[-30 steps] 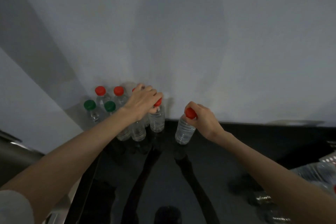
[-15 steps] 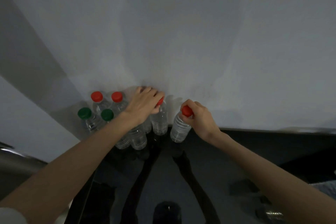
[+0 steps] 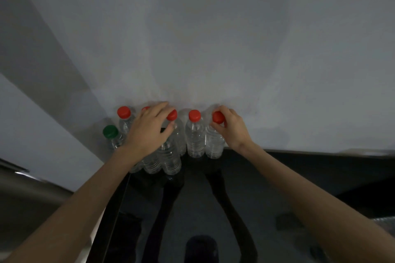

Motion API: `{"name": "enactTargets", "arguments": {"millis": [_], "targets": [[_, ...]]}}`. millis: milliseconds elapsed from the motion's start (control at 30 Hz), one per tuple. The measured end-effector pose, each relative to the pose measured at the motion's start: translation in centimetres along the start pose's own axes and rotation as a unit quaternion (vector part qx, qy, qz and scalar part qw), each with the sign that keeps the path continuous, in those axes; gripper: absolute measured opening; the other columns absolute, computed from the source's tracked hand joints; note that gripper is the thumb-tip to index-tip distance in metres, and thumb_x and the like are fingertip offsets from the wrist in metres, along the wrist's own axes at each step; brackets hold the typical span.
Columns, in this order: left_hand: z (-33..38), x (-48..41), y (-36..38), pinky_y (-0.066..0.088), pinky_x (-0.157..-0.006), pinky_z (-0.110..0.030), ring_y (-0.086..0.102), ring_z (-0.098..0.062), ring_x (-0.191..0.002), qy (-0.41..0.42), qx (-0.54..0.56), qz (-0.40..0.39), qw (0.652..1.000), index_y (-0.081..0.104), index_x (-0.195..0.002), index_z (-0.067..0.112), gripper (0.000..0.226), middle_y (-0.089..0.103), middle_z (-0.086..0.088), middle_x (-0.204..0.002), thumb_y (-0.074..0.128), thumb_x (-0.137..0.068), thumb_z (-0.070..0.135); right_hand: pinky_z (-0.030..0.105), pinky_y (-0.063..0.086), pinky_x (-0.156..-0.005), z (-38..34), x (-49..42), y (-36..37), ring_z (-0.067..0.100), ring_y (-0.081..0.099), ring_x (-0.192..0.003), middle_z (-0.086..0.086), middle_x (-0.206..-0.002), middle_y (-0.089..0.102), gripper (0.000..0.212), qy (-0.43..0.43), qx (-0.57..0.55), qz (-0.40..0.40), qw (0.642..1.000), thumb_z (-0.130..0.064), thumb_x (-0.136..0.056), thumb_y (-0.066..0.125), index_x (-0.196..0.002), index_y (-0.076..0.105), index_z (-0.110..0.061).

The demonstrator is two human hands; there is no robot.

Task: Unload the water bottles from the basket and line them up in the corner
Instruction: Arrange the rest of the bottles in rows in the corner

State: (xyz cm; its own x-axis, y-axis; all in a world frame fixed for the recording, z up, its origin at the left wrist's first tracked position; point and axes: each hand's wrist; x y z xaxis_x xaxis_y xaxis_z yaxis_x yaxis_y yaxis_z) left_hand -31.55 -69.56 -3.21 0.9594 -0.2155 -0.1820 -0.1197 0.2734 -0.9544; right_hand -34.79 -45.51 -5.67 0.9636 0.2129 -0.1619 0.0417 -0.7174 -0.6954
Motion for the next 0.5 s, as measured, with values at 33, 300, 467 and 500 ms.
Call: {"name": "enactTargets", "arguments": {"millis": [33,300,467,500], "targets": [[-0.1,0.3,0.3,0.017,-0.117,-0.047,0.029,-0.018,-0.141,-0.003,0.003,-0.003,1.0,0.037,-0.144,0.021,0.051,0.029,0.001,-0.155,0.041,-0.097,0.04,0.012,0.037,-0.071,0.0,0.1,0.0,0.014,0.048,-0.085,0.008,-0.11,0.053,0.032,0.009,-0.032,0.007,0.999,-0.016,-0.086,0.066,-0.116,0.054,-0.015],[0.1,1.2,2.5,0.002,-0.12,-0.047,0.025,-0.014,-0.143,-0.01,-0.082,0.008,0.997,0.017,-0.151,0.022,0.067,0.017,0.004,-0.159,0.043,-0.094,0.046,0.048,0.049,-0.099,3.2,3.4,2.1,0.028,0.047,-0.121,0.014,-0.135,0.037,0.08,0.152,-0.134,-0.097,0.975,-0.038,-0.075,0.074,-0.133,0.018,-0.033],[0.0,1.2,2.6,0.006,-0.119,-0.048,0.028,-0.015,-0.142,-0.003,-0.087,0.023,0.996,0.022,-0.15,0.021,0.067,0.021,0.003,-0.158,0.048,-0.092,0.043,0.054,0.045,-0.101,4.0,3.0,4.8,0.029,0.048,-0.123,0.012,-0.134,0.043,0.081,0.162,-0.169,-0.078,0.969,-0.046,-0.072,0.07,-0.127,0.01,-0.053],[-0.1,1.2,2.6,0.007,-0.119,-0.048,0.028,-0.015,-0.142,-0.001,-0.086,0.025,0.996,0.023,-0.15,0.021,0.067,0.021,0.003,-0.158,0.049,-0.092,0.042,0.055,0.045,-0.1,4.0,2.9,5.2,0.03,0.049,-0.122,0.012,-0.133,0.044,0.08,0.168,-0.173,-0.07,0.968,-0.05,-0.07,0.068,-0.127,0.011,-0.053]]}}
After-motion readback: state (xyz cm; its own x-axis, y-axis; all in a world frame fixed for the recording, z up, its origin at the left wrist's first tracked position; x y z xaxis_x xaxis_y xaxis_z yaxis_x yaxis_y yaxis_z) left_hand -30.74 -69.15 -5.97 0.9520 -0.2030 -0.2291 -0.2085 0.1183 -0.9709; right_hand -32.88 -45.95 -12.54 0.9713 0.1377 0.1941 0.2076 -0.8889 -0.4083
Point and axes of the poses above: each hand's wrist, its own x-axis away from the middle knuckle, its own y-axis out of the palm, z = x × y
